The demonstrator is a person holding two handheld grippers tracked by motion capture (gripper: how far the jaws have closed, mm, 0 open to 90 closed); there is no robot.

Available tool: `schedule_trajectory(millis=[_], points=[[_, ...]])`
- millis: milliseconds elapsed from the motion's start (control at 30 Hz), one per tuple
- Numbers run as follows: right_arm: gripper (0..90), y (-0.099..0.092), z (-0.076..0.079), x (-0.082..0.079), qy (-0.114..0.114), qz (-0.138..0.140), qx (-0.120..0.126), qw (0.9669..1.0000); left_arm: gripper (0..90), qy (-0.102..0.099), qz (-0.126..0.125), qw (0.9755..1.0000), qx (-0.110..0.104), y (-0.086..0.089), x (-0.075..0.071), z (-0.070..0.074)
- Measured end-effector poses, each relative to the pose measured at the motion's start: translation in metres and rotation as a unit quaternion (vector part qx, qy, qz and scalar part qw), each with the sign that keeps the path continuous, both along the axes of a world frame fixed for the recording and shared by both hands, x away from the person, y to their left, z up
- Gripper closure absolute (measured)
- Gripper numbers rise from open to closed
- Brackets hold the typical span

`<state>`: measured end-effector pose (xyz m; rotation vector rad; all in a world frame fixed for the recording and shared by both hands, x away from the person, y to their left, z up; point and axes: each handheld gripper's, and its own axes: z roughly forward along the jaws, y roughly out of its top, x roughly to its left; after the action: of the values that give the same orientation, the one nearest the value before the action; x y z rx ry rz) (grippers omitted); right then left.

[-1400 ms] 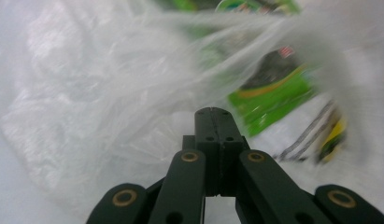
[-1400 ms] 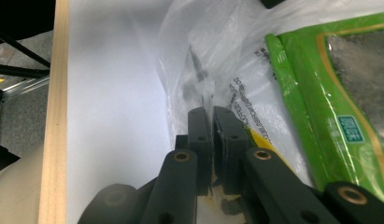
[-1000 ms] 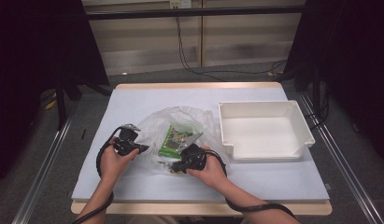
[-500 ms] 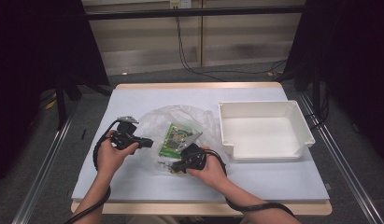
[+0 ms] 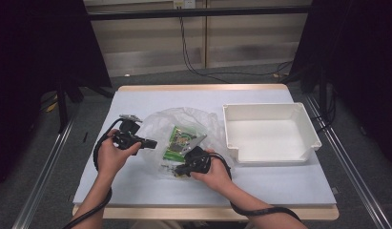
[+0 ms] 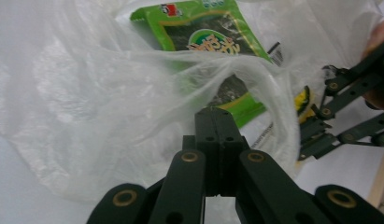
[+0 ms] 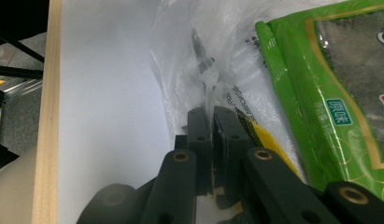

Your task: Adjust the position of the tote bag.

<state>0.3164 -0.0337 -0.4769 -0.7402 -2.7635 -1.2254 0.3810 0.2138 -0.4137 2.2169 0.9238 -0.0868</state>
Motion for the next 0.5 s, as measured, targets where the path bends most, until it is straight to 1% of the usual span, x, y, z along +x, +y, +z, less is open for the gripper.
schedule_trajectory(millis=[100, 133, 167, 233, 267, 300, 333, 400, 467, 500], points=[[85.6, 0.0, -0.001, 0.0, 0.001, 0.001, 0.001, 1.0, 90.0, 0.004, 0.0, 1.0, -0.002, -0.001, 0.0, 0.001], [85.5, 0.0, -0.001, 0.0, 0.002, 0.0, 0.001, 1.0, 90.0, 0.003, -0.005, 1.0, -0.001, -0.001, 0.001, 0.002], [85.6, 0.001, -0.001, 0.0, 0.001, 0.001, 0.0, 1.0, 90.0, 0.005, 0.001, 1.0, -0.008, -0.002, 0.0, 0.002], [85.6, 0.001, -0.001, 0.0, 0.0, 0.001, 0.001, 1.0, 90.0, 0.001, -0.004, 1.0, -0.003, -0.002, 0.001, 0.004], [85.5, 0.001, -0.001, 0.0, 0.0, 0.001, 0.001, 1.0, 90.0, 0.004, -0.007, 0.9999, -0.007, -0.002, 0.001, 0.005], [85.5, 0.0, -0.001, 0.0, 0.0, 0.002, 0.0, 1.0, 90.0, 0.001, -0.007, 1.0, -0.003, -0.003, 0.001, 0.007], [85.5, 0.0, -0.001, 0.0, 0.001, -0.001, -0.002, 1.0, 90.0, -0.001, -0.007, 1.0, -0.006, -0.004, 0.001, 0.008], [85.6, 0.0, -0.002, 0.0, 0.0, 0.001, 0.0, 1.0, 90.0, -0.003, -0.011, 0.9999, -0.004, -0.005, 0.001, 0.011], [85.7, 0.0, -0.002, 0.0, 0.001, 0.001, 0.001, 1.0, 90.0, -0.003, -0.006, 1.0, -0.007, -0.006, 0.002, 0.014], [85.7, 0.0, -0.003, 0.0, 0.001, 0.001, 0.001, 1.0, 90.0, -0.007, -0.008, 0.9999, -0.006, -0.005, 0.003, 0.016]])
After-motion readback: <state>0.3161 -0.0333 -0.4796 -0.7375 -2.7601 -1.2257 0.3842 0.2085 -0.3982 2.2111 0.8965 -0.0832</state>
